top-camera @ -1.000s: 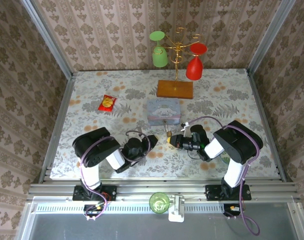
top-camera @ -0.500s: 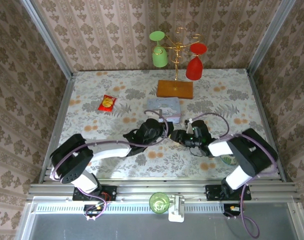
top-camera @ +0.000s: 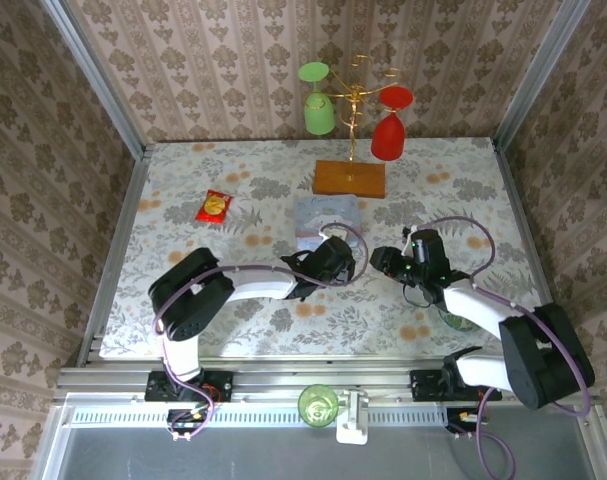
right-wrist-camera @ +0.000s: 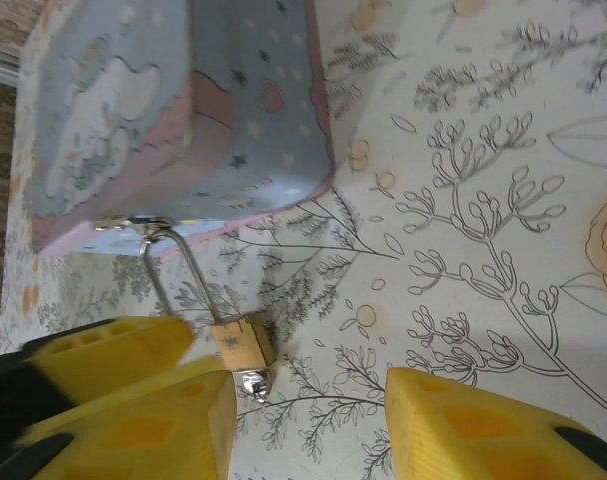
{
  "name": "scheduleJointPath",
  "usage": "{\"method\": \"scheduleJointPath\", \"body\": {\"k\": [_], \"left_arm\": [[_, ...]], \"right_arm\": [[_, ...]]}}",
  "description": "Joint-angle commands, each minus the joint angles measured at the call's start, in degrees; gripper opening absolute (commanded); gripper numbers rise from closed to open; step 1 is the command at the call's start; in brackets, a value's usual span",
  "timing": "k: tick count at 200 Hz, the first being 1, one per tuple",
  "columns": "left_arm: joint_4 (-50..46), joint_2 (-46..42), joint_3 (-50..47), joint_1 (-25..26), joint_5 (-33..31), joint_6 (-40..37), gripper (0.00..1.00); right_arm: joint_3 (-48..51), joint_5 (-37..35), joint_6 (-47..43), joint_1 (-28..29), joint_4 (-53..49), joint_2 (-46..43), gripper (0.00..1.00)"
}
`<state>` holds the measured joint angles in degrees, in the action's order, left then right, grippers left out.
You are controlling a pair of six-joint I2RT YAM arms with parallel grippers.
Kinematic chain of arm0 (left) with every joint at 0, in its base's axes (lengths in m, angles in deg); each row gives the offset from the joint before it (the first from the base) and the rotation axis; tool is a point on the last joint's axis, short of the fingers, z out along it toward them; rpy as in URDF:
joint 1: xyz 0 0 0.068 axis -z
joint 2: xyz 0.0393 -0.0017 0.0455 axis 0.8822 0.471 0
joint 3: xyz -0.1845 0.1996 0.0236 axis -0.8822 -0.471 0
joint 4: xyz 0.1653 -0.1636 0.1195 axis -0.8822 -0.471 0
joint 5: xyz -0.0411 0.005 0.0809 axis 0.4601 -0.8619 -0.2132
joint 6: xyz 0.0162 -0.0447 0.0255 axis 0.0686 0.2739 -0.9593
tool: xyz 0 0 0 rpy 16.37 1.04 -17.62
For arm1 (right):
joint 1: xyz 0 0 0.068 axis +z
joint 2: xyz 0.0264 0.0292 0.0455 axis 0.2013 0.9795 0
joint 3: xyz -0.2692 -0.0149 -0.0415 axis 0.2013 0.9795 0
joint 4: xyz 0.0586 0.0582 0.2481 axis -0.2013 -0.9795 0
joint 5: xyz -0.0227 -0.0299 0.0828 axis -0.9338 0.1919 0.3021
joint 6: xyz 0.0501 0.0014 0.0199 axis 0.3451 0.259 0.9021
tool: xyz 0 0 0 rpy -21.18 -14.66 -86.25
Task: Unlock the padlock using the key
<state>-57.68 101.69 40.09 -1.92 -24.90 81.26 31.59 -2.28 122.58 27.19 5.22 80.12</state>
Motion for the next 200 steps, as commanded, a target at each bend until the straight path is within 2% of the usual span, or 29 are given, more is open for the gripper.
{"method": "scheduleJointPath", "body": {"k": [1, 27, 83, 150, 177, 200], "left_arm": [[-3.99, 1.42, 2.25, 0.52, -0.50, -0.57, 0.54], [-10.58, 2.62, 5.53, 0.75, -4.51, -2.57, 0.58], [-18.75, 4.95, 10.37, 2.62, -9.15, -6.24, 0.57], [-17.28, 5.19, 7.94, 2.08, -7.66, -4.94, 0.54], [-19.21, 6.73, 9.32, 2.10, -8.35, -5.98, 0.49], [-19.22, 7.09, 9.01, 2.16, -8.59, -6.43, 0.39]], "right_arm": [[-0.34, -2.59, -3.48, -0.44, -4.72, -2.08, 0.45], [-2.40, -1.98, -4.36, -1.34, -5.21, -1.38, 0.46], [-6.53, 0.12, -4.70, -1.72, -4.76, 0.97, 0.45], [-11.13, 1.17, -6.11, -2.59, -5.11, 3.80, 0.46], [-14.74, 1.57, -7.34, -3.16, -5.51, 6.38, 0.46], [-19.16, 1.12, -8.93, -3.47, -6.27, 10.56, 0.46]]}}
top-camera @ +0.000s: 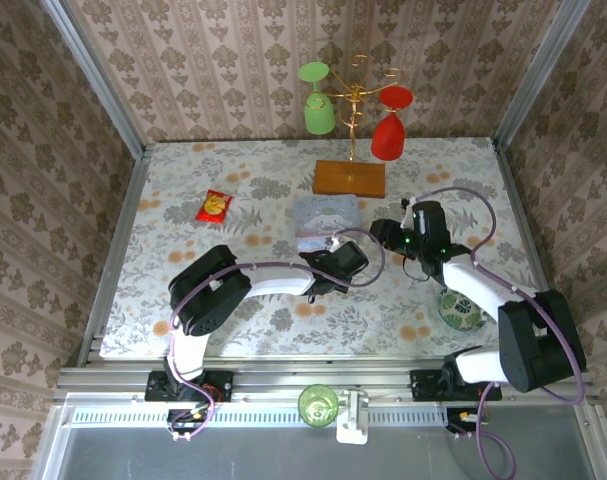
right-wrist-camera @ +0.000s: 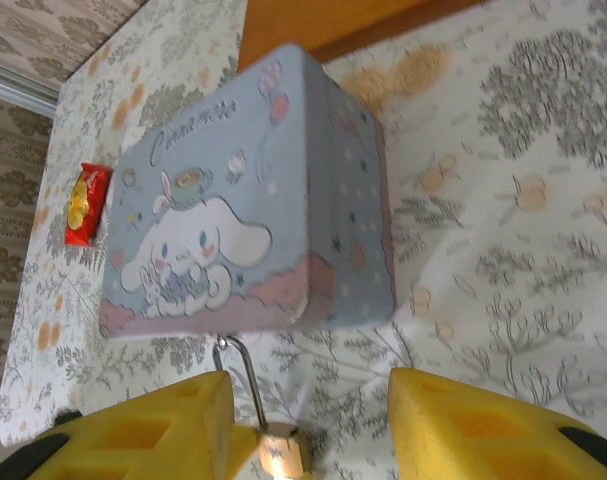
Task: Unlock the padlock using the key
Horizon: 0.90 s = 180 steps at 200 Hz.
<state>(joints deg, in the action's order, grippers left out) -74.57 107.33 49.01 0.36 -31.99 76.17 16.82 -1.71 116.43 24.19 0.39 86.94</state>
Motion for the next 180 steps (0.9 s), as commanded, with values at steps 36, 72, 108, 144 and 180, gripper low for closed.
{"method": "scheduleJointPath", "body": {"k": [36, 72, 108, 144, 180], "left_arm": [[-1.59, 0.66, -1.28, -0.26, -3.49, -5.39, 0.32], [1.41, -0.30, -1.13, -0.48, -4.54, -13.16, 0.25], [4.29, -0.76, -0.61, -1.07, -2.73, -23.27, 0.23], [6.35, -0.76, 1.17, -2.54, -1.88, -31.99, 0.22], [7.33, 0.02, 2.77, -4.58, -1.36, -33.07, 0.23]], "right_arm": [[-12.17, 0.90, -4.54, -0.48, -1.90, 12.47, 0.46], [-18.47, -1.24, -7.15, 0.82, -3.63, 19.67, 0.46], [-22.18, 0.24, -9.22, 1.92, -5.14, 24.70, 0.45], [-22.92, 1.57, -11.30, 4.41, -5.95, 27.66, 0.41], [-20.36, 3.63, -10.94, 4.91, -3.58, 27.93, 0.39]]}}
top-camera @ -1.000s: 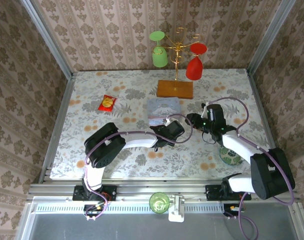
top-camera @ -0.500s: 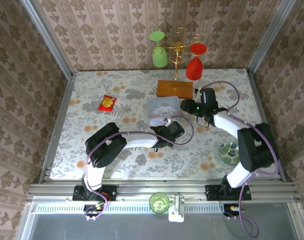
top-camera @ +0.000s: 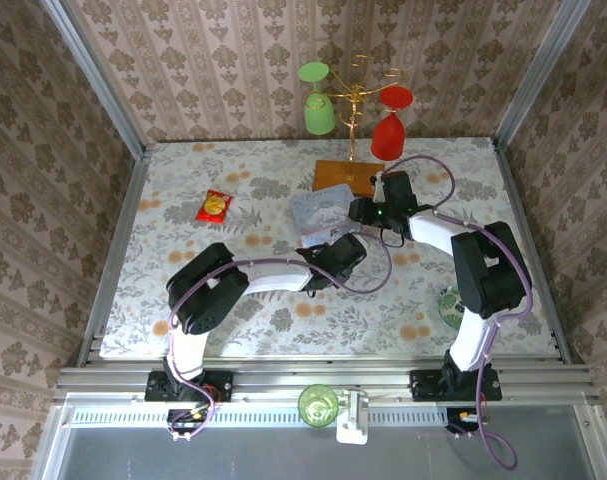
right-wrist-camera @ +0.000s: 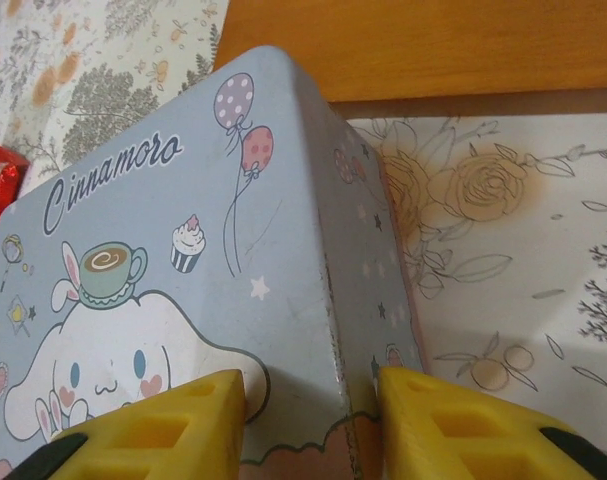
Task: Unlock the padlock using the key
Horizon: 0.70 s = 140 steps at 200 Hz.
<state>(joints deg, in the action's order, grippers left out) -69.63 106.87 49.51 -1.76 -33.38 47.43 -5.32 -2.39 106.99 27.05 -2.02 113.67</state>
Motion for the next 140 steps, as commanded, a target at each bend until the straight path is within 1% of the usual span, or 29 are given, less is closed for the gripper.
{"method": "scheduleJointPath", "body": {"k": [1, 21, 36, 49, 60, 75, 93, 102, 111, 115, 140], "left_arm": [[2.49, 0.49, 2.28, -2.51, 0.22, -4.28, 0.23], [6.64, 1.28, 2.67, -3.60, 2.49, -5.10, 0.24], [4.79, 3.48, 6.68, -3.78, 3.26, -6.59, 0.25], [6.00, 4.42, 7.43, -3.14, 3.25, -9.50, 0.26], [6.12, 4.92, 8.01, -2.89, 2.34, -10.93, 0.26], [4.65, 4.77, 8.06, -4.12, 2.94, -10.04, 0.26], [5.34, 2.25, 4.69, -5.68, 3.83, -6.45, 0.28], [6.32, 0.52, 2.21, -5.95, 3.41, -4.83, 0.32], [7.36, -1.04, 0.01, -5.71, 3.05, -4.24, 0.42], [7.72, -1.59, -0.80, -5.61, 3.05, -4.11, 0.44], [3.29, -1.83, -1.40, -5.51, 0.96, 0.14, 0.47]], "right_arm": [[1.83, 4.33, -1.55, 2.05, -1.09, 1.19, 0.39], [3.06, 4.83, -1.59, 2.16, -0.12, 0.83, 0.39], [3.49, 6.18, -0.42, 2.17, 1.04, 1.67, 0.39], [3.40, 7.12, -0.17, 2.27, 1.06, 2.62, 0.39], [3.73, 6.34, -0.56, 2.18, 0.44, 2.93, 0.39], [3.81, 4.13, -1.19, 1.81, -1.24, 2.85, 0.39], [4.11, 2.85, -0.73, 0.56, -1.69, 1.96, 0.40], [4.12, 2.36, -0.64, 0.23, -1.95, 1.41, 0.41], [3.67, 2.36, -0.95, 0.12, -2.49, 1.19, 0.41], [3.37, 2.42, -1.05, 0.12, -2.72, 1.13, 0.41], [2.02, 3.22, -0.69, 0.18, -3.18, 1.79, 0.42]]}}
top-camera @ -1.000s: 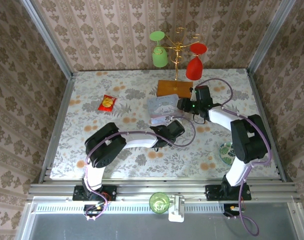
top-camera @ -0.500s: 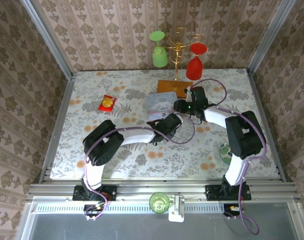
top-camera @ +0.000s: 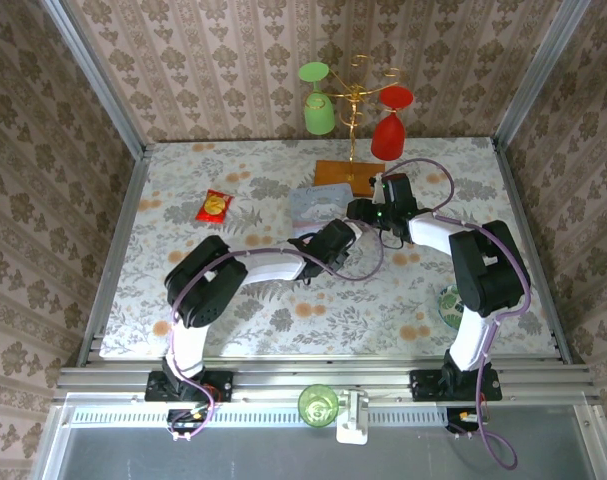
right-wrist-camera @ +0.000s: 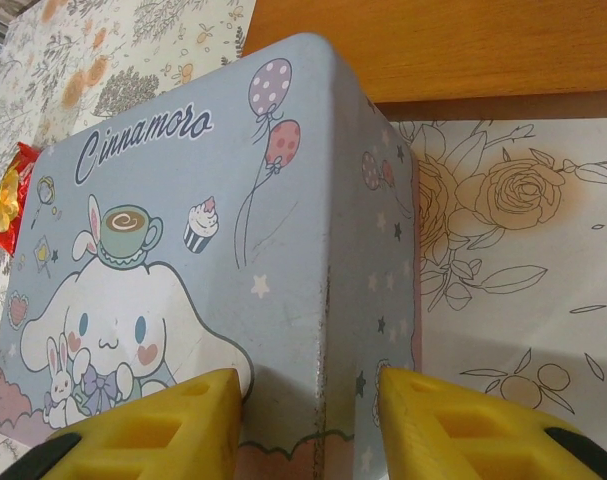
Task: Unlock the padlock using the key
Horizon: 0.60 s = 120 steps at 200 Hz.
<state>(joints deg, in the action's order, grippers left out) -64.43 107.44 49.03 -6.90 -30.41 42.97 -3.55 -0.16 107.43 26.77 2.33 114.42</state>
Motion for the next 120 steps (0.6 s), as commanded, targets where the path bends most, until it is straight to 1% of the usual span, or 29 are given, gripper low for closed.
{"method": "scheduleJointPath", "body": {"k": [1, 10, 22, 33, 38, 45, 56, 69, 88, 107, 120], "left_arm": [[-2.04, -2.42, -1.01, -0.35, -2.25, 4.70, 0.48], [-2.00, -2.74, -2.13, -0.29, -3.19, 6.91, 0.48], [-0.47, -2.85, -3.81, -0.54, -1.45, 9.30, 0.48], [-1.23, -2.04, -3.57, -0.41, -1.41, 11.19, 0.49], [-2.42, -1.48, -2.87, 0.01, -2.36, 11.70, 0.50], [-4.39, -0.89, -1.98, 0.71, -5.50, 12.81, 0.51], [-5.95, -0.43, -1.45, 1.76, -8.23, 14.51, 0.55], [-6.69, -0.10, -1.36, 2.02, -8.19, 17.01, 0.61], [-9.71, 1.05, 0.13, 2.14, -9.15, 19.42, 0.66], [-9.64, 0.44, -0.85, 2.39, -9.34, 20.74, 0.68], [-8.49, 0.34, -1.62, 2.14, -8.17, 20.61, 0.68]], "right_arm": [[0.22, 1.03, -1.14, 0.43, -7.54, 1.05, 0.42], [0.00, 1.05, -1.09, 0.41, -7.46, 1.09, 0.42], [-0.07, 0.84, -1.10, 0.48, -7.40, 0.97, 0.42], [-0.15, 0.78, -1.06, 0.42, -7.37, 0.90, 0.42], [-0.39, 0.86, -1.14, 0.41, -7.57, 0.88, 0.42], [-0.48, 0.83, -1.14, 0.42, -7.69, 0.88, 0.43], [-0.59, 0.93, -1.14, 0.44, -7.80, 0.78, 0.43], [-0.76, 1.15, -1.25, 0.41, -7.89, 0.75, 0.43], [-1.12, 1.64, -1.09, 0.45, -7.72, 1.09, 0.43], [-0.86, 2.24, -0.79, 0.45, -7.15, 1.14, 0.43], [-0.62, 2.53, -0.55, 0.42, -6.64, 1.05, 0.43]]}}
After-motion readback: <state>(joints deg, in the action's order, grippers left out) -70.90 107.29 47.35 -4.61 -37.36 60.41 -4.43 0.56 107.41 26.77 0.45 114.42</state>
